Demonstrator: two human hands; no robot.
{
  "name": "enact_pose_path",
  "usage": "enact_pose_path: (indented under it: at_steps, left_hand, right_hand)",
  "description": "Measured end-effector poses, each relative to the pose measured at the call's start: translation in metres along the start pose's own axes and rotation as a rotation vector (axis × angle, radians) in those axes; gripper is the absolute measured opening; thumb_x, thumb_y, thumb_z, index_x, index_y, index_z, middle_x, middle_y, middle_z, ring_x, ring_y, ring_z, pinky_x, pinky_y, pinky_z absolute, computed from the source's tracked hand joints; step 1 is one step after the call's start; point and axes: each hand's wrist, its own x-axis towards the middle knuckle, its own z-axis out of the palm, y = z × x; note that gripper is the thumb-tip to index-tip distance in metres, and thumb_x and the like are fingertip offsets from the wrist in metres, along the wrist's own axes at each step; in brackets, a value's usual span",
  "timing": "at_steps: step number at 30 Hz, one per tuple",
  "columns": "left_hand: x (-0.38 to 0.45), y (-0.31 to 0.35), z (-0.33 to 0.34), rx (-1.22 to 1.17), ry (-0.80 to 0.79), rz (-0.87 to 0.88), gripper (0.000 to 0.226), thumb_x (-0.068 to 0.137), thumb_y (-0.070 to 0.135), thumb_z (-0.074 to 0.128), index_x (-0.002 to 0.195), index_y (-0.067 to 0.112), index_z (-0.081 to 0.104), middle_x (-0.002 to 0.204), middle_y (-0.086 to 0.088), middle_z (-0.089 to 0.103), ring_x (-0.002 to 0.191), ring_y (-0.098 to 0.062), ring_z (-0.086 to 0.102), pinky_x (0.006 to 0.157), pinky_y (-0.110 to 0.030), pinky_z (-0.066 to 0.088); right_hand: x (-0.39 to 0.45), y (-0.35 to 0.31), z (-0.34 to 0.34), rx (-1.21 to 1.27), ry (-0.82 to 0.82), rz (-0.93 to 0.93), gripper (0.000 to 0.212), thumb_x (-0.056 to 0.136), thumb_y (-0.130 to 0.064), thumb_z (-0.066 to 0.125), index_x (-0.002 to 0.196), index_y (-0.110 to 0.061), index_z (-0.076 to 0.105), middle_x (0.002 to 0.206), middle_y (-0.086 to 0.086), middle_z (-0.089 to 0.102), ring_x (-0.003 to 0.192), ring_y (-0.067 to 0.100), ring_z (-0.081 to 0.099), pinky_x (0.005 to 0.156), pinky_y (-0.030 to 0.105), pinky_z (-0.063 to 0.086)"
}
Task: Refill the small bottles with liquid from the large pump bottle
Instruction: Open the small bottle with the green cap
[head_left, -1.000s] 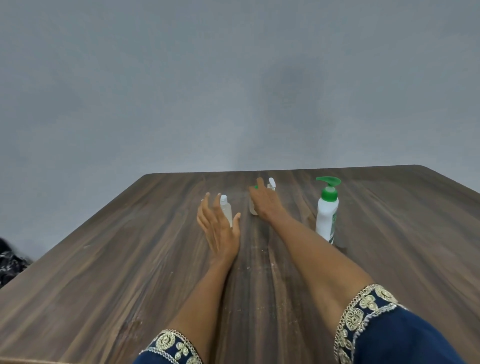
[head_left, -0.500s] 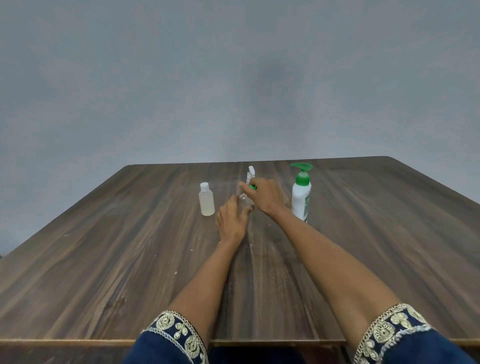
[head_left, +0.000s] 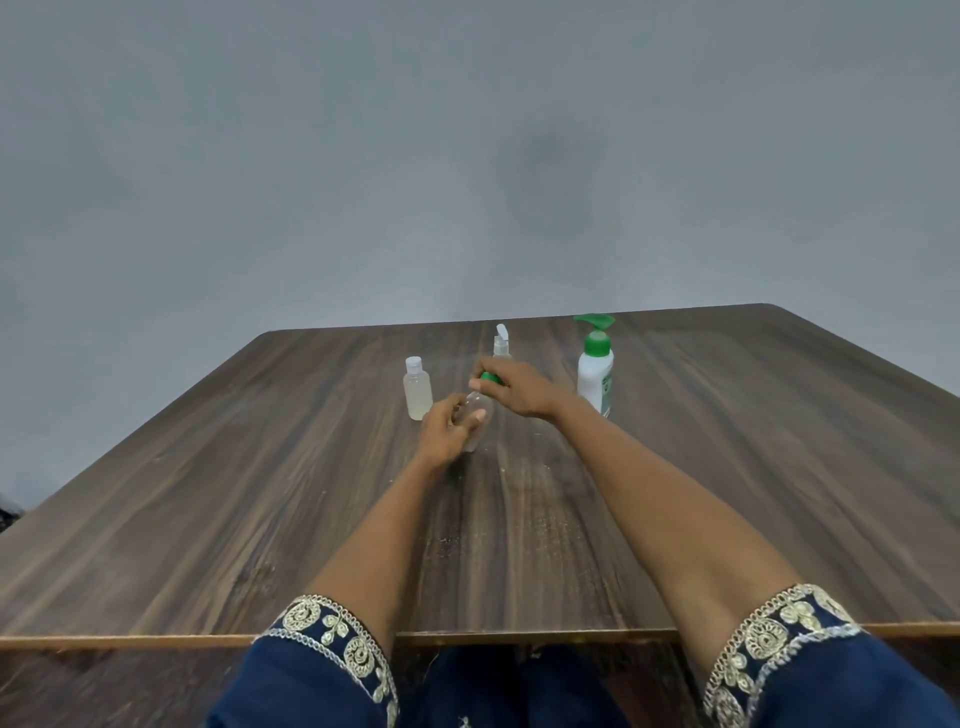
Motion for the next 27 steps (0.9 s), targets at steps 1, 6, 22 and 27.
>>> enact_pose_path:
  at_steps: [1, 6, 22, 27]
  left_hand:
    - [0.000, -0.001, 0.001, 0.012, 0.029, -0.013, 0.022, 0.088, 0.016, 0.061, 0.104, 0.001, 0.059, 0.083, -0.004, 0.054, 0.076, -0.015, 0.048, 0.063, -0.024, 0.037]
    - [-0.001, 0.005, 0.006, 0.037, 0.159, -0.030, 0.036, 0.089, 0.013, 0.059, 0.123, 0.002, 0.052, 0.103, -0.006, 0.055, 0.094, -0.020, 0.050, 0.086, -0.036, 0.044]
    - [0.007, 0.009, -0.004, 0.011, 0.124, -0.014, 0.021, 0.088, 0.003, 0.058, 0.109, -0.001, 0.060, 0.099, -0.011, 0.063, 0.095, -0.020, 0.058, 0.083, -0.029, 0.046]
    - [0.008, 0.008, -0.002, 0.020, 0.085, -0.015, 0.036, 0.086, 0.004, 0.063, 0.121, 0.002, 0.058, 0.108, -0.004, 0.061, 0.103, -0.015, 0.055, 0.087, -0.024, 0.042]
  right_hand:
    - [0.003, -0.001, 0.000, 0.028, -0.017, -0.014, 0.007, 0.098, -0.013, 0.053, 0.098, -0.009, 0.058, 0.089, -0.009, 0.054, 0.081, 0.002, 0.048, 0.077, 0.023, 0.035]
    - [0.012, -0.029, -0.004, 0.091, 0.103, 0.216, 0.051, 0.096, -0.055, 0.045, 0.122, -0.011, 0.046, 0.116, 0.013, 0.056, 0.088, 0.024, 0.053, 0.081, 0.036, 0.045]
    - [0.020, -0.020, -0.003, -0.115, -0.044, 0.092, 0.047, 0.090, -0.050, 0.059, 0.124, -0.020, 0.049, 0.112, 0.012, 0.055, 0.104, 0.025, 0.049, 0.092, 0.038, 0.040]
    - [0.015, -0.021, -0.004, -0.322, -0.093, 0.127, 0.036, 0.103, -0.037, 0.040, 0.109, -0.007, 0.060, 0.099, 0.008, 0.061, 0.093, 0.025, 0.056, 0.084, 0.036, 0.042]
